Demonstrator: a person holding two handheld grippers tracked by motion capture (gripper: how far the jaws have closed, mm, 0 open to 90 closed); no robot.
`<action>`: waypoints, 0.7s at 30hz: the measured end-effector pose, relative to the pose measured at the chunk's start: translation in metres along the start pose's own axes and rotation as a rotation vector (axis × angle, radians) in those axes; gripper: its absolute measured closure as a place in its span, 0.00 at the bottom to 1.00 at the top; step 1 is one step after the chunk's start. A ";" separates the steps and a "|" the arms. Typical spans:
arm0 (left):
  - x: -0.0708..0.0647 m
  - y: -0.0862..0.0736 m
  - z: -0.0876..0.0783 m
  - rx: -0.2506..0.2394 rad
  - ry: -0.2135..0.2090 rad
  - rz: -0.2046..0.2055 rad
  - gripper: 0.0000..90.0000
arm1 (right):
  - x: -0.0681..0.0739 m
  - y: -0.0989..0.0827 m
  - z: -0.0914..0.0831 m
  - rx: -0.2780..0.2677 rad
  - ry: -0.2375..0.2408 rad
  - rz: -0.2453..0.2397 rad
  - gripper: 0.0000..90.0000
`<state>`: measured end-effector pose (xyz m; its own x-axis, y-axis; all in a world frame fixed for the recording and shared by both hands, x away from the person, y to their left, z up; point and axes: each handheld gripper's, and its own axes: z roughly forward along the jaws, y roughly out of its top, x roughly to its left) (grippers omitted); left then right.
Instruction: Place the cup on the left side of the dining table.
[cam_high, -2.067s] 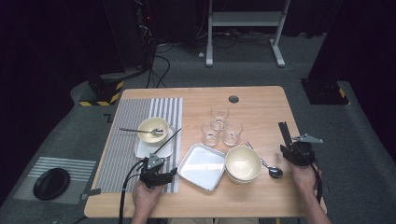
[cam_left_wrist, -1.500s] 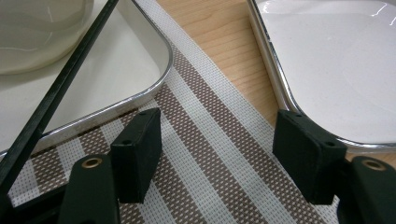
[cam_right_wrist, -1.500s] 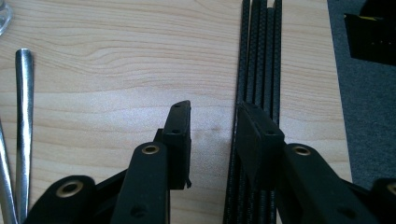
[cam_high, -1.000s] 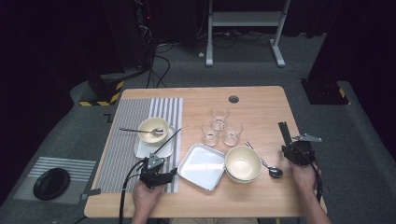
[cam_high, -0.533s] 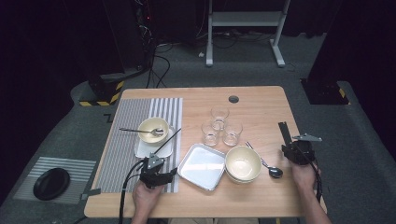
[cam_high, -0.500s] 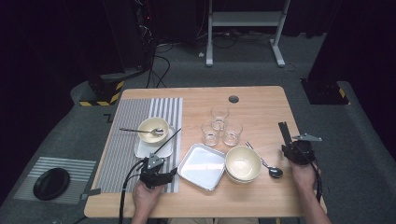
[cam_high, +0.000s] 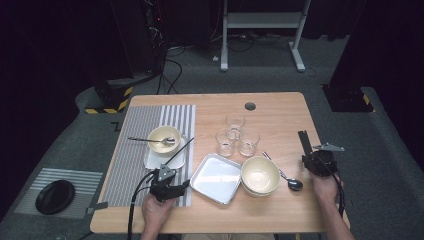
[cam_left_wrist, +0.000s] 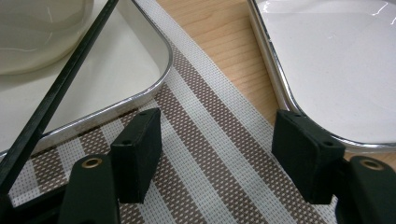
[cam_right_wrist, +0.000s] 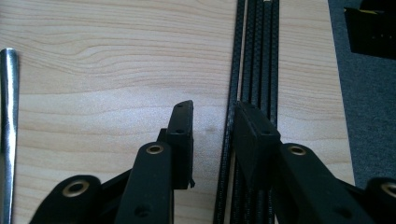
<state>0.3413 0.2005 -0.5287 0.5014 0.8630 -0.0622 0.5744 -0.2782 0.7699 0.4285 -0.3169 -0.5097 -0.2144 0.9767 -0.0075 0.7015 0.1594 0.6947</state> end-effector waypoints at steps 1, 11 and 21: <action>0.000 0.000 0.000 0.000 0.000 -0.001 0.37 | 0.000 0.000 0.000 -0.003 -0.002 -0.008 0.76; 0.000 0.000 0.000 -0.001 0.002 0.002 0.37 | -0.001 0.001 0.003 0.002 0.006 -0.011 0.80; 0.000 0.000 0.000 0.003 0.004 0.007 0.37 | -0.001 0.003 0.007 0.015 0.015 0.000 0.83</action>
<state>0.3412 0.2000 -0.5288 0.5030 0.8626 -0.0541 0.5725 -0.2857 0.7685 0.4350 -0.3160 -0.5126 -0.2244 0.9745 0.0035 0.7119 0.1615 0.6835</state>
